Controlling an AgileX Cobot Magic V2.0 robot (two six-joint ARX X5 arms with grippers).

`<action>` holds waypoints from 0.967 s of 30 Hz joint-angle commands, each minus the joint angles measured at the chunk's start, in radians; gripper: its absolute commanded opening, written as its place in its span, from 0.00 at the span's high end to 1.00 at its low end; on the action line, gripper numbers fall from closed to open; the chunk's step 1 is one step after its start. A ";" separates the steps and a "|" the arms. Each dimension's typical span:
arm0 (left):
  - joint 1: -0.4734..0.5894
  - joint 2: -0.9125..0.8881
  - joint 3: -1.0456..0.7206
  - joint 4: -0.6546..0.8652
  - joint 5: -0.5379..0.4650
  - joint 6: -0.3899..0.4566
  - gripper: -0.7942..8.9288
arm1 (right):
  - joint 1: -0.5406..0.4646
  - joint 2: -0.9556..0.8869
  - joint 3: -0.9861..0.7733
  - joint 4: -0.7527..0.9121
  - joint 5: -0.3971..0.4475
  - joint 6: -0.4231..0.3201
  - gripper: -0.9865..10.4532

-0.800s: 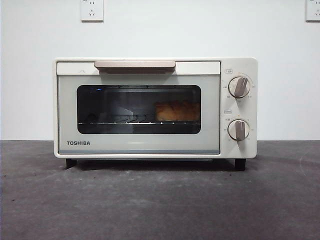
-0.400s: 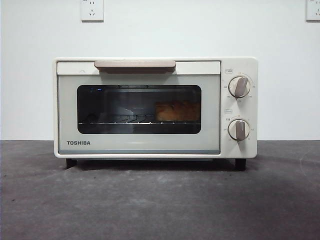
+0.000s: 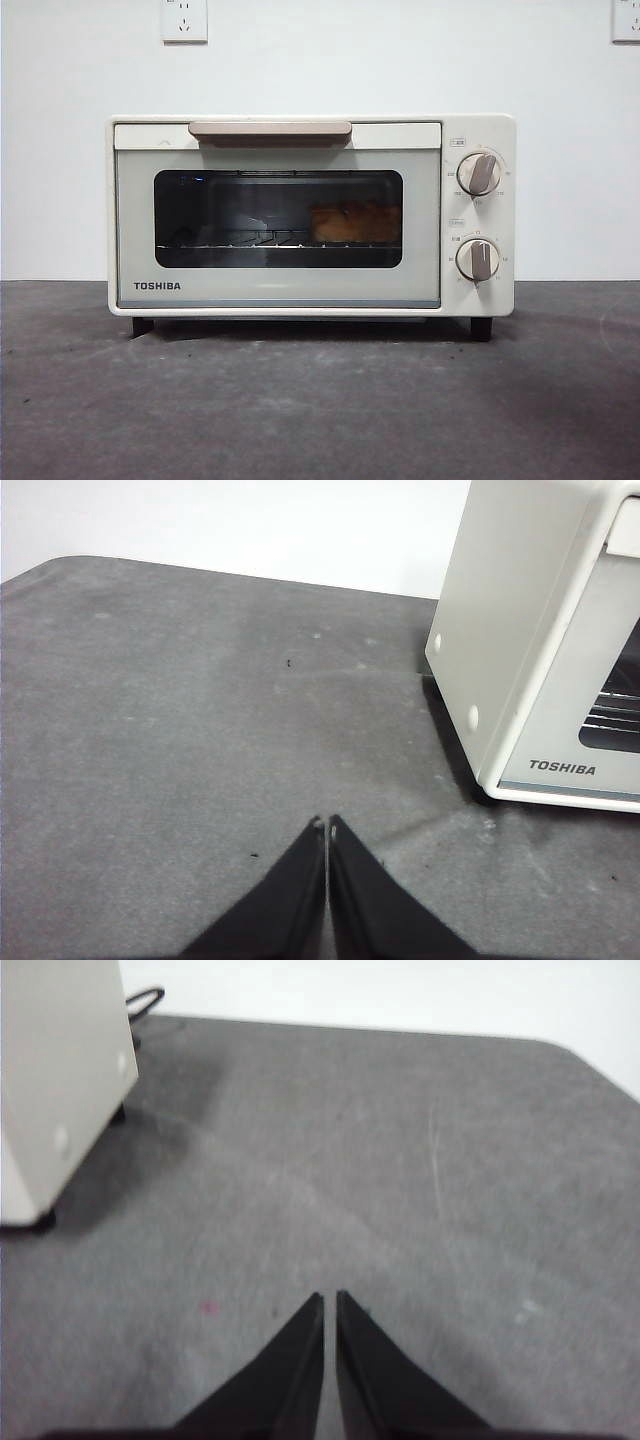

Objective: The left arm flap open the oven, the right arm pick bread and place it into oven, the left arm flap close the oven

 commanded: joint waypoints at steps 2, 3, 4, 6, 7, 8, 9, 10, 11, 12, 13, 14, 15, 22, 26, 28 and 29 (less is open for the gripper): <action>0.000 -0.001 -0.020 -0.006 -0.007 0.012 0.91 | 0.000 -0.016 -0.021 0.047 -0.020 -0.034 0.90; 0.000 -0.001 -0.020 -0.006 -0.007 0.012 0.91 | 0.000 -0.016 -0.023 0.051 -0.026 -0.043 0.90; 0.000 -0.001 -0.020 -0.006 -0.007 0.012 0.91 | 0.000 -0.016 -0.027 0.051 -0.026 -0.043 0.90; 0.000 -0.001 -0.020 -0.006 -0.007 0.012 0.91 | 0.002 -0.016 -0.029 0.052 -0.029 -0.040 0.90; 0.000 -0.001 -0.020 -0.006 -0.007 0.012 0.91 | 0.006 -0.016 -0.029 0.053 -0.027 -0.035 0.90; 0.000 -0.001 -0.020 -0.006 -0.007 0.012 0.91 | 0.013 -0.016 -0.029 0.053 -0.023 -0.036 0.90; 0.000 -0.001 -0.020 -0.006 -0.007 0.012 0.91 | 0.021 -0.016 -0.029 0.053 -0.016 -0.036 0.90; 0.000 -0.001 -0.020 -0.006 -0.007 0.012 0.91 | 0.032 -0.016 -0.029 0.055 -0.005 -0.036 0.90; 0.000 -0.001 -0.020 -0.006 -0.007 0.012 0.91 | 0.039 -0.016 -0.031 0.060 0.003 -0.036 0.90; 0.000 -0.001 -0.020 -0.006 -0.007 0.012 0.91 | 0.041 -0.016 -0.031 0.060 0.002 -0.036 0.90; 0.000 -0.001 -0.020 -0.006 -0.007 0.012 0.91 | 0.041 -0.016 -0.033 0.068 0.000 -0.035 0.90; 0.000 -0.001 -0.020 -0.006 -0.007 0.012 0.91 | 0.038 -0.016 -0.040 0.085 0.000 -0.035 0.90; 0.000 -0.001 -0.020 -0.006 -0.007 0.012 0.91 | 0.038 -0.016 -0.041 0.090 0.000 -0.035 0.90; 0.000 -0.001 -0.020 -0.006 -0.007 0.012 0.91 | 0.039 -0.016 -0.041 0.108 0.001 -0.035 0.90; 0.000 -0.001 -0.020 -0.006 -0.006 0.012 0.91 | 0.039 -0.016 -0.041 0.108 0.001 -0.035 0.90; 0.000 -0.001 -0.020 -0.006 -0.007 0.012 0.91 | 0.039 -0.016 -0.041 0.108 0.001 -0.035 0.90; 0.000 -0.001 -0.020 -0.006 -0.007 0.012 0.91 | 0.039 -0.016 -0.041 0.108 0.001 -0.035 0.90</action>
